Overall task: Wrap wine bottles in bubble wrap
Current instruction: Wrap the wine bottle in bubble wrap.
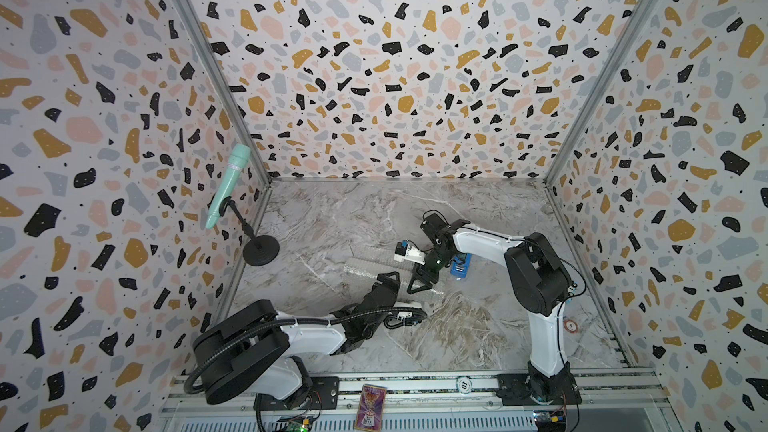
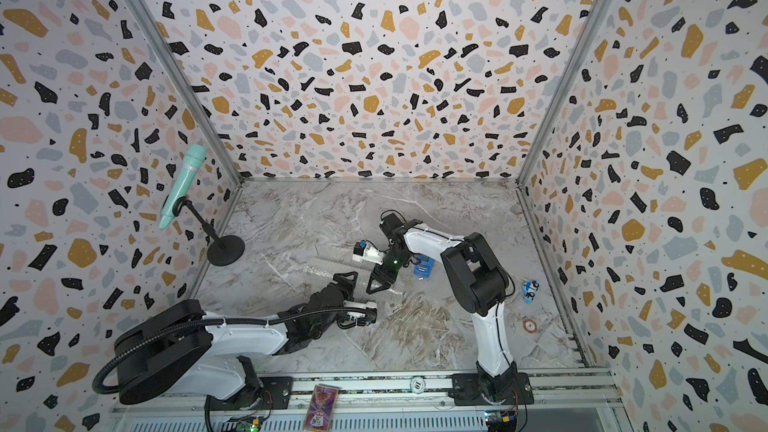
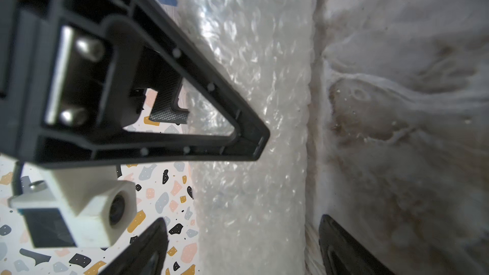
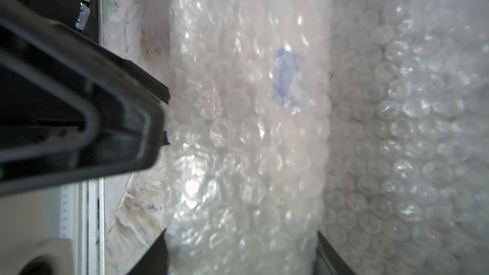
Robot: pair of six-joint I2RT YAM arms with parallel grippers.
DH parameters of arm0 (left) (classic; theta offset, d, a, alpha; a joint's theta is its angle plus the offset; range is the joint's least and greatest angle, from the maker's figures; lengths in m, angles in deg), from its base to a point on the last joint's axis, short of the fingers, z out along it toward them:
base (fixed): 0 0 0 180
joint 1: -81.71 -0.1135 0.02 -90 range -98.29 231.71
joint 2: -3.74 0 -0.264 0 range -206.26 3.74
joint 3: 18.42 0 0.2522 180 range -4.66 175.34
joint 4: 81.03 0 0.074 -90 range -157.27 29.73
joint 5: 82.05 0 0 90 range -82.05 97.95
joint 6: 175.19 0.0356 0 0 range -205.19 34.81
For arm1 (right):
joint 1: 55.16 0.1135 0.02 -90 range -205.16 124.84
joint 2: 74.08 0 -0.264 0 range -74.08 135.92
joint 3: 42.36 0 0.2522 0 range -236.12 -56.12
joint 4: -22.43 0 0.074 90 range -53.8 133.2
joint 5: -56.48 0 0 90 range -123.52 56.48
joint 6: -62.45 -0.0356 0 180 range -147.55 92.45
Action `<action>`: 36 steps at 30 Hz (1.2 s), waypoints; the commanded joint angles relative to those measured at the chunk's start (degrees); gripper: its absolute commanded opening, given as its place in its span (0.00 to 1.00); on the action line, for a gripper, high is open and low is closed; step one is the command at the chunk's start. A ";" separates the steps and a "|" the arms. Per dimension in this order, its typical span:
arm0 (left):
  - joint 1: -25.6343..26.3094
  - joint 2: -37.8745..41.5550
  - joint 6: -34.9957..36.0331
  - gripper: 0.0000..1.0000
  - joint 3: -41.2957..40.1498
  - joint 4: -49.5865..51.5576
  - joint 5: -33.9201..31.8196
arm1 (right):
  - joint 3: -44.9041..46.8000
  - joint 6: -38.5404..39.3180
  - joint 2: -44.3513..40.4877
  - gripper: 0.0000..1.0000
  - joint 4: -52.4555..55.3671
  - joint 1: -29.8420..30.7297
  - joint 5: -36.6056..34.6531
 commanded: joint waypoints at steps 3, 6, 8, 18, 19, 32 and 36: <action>0.30 -4.47 0.89 0.86 1.09 -6.82 -2.36 | -2.14 -0.83 0.15 0.18 3.39 0.05 5.13; 0.33 -6.51 1.03 0.83 1.52 -8.22 -1.61 | -2.19 -0.91 0.30 0.18 3.52 -0.13 6.10; 0.26 -6.80 0.65 0.79 1.62 -8.22 0.57 | -2.41 -0.84 0.40 0.18 3.61 -0.19 6.22; 0.22 -8.65 0.36 0.66 2.05 -8.83 0.17 | -3.48 -0.46 0.84 0.21 4.90 -0.32 7.80; 0.23 -8.76 0.21 0.65 2.06 -8.55 0.11 | -3.56 -0.48 0.81 0.21 4.86 -0.32 7.80; 0.23 -7.06 -2.69 0.56 4.28 1.15 2.86 | -3.24 -1.79 -1.62 0.54 3.50 -0.59 3.69; 0.22 -6.86 -3.55 0.55 5.53 4.96 3.50 | -2.97 -2.35 -3.52 0.64 2.53 -0.87 3.40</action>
